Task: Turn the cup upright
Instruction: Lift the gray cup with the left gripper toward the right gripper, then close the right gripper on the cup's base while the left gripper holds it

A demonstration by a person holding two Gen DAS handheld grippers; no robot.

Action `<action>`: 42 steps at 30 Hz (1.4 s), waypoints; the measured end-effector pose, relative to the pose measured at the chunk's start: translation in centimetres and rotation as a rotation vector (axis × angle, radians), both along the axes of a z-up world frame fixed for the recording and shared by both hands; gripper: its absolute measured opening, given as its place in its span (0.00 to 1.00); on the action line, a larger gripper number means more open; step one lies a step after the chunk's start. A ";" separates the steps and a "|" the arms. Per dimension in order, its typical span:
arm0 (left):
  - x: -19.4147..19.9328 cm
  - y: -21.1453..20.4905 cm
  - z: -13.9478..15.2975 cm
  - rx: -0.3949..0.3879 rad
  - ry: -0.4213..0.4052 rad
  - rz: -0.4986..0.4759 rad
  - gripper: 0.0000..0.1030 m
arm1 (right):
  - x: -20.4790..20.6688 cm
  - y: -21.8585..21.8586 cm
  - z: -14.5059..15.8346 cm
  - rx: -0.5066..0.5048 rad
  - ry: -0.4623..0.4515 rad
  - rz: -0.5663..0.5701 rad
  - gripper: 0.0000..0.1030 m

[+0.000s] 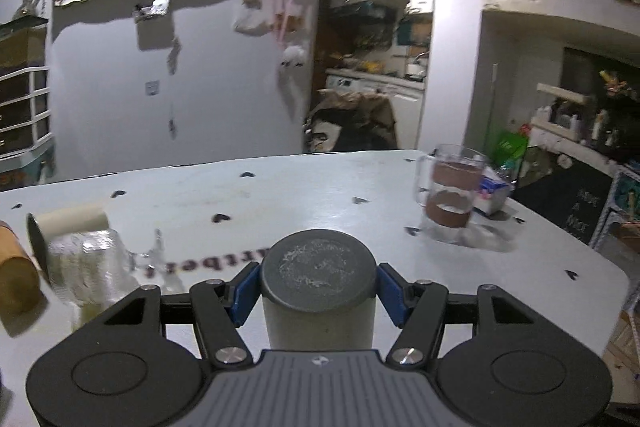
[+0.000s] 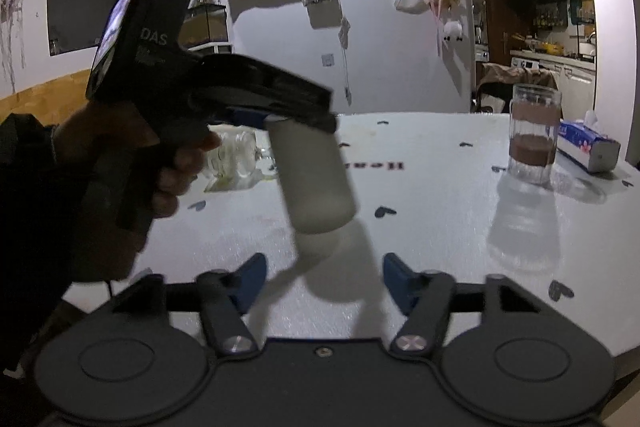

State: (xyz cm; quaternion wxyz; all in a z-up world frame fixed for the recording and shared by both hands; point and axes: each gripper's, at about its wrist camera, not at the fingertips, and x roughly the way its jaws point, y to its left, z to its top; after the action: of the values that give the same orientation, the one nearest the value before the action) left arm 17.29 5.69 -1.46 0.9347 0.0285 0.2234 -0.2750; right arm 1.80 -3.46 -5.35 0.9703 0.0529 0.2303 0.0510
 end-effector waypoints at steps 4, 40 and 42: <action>-2.8 0.9 -0.9 -0.023 -0.049 -0.004 0.61 | 0.3 0.0 -0.8 0.006 0.019 0.028 0.29; -9.1 6.1 -5.4 0.037 0.087 -0.018 0.61 | 15.6 -5.3 -3.1 0.759 0.581 -0.104 0.80; -9.2 6.1 -5.4 0.042 0.083 -0.022 0.61 | 16.3 -4.9 -3.1 0.756 0.601 -0.103 0.80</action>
State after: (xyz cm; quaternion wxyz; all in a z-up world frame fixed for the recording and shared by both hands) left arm 8.10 11.76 -6.87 0.9206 0.0394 0.2674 -0.2817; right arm 18.11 -8.34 -8.41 0.7751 0.4253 0.4627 0.0653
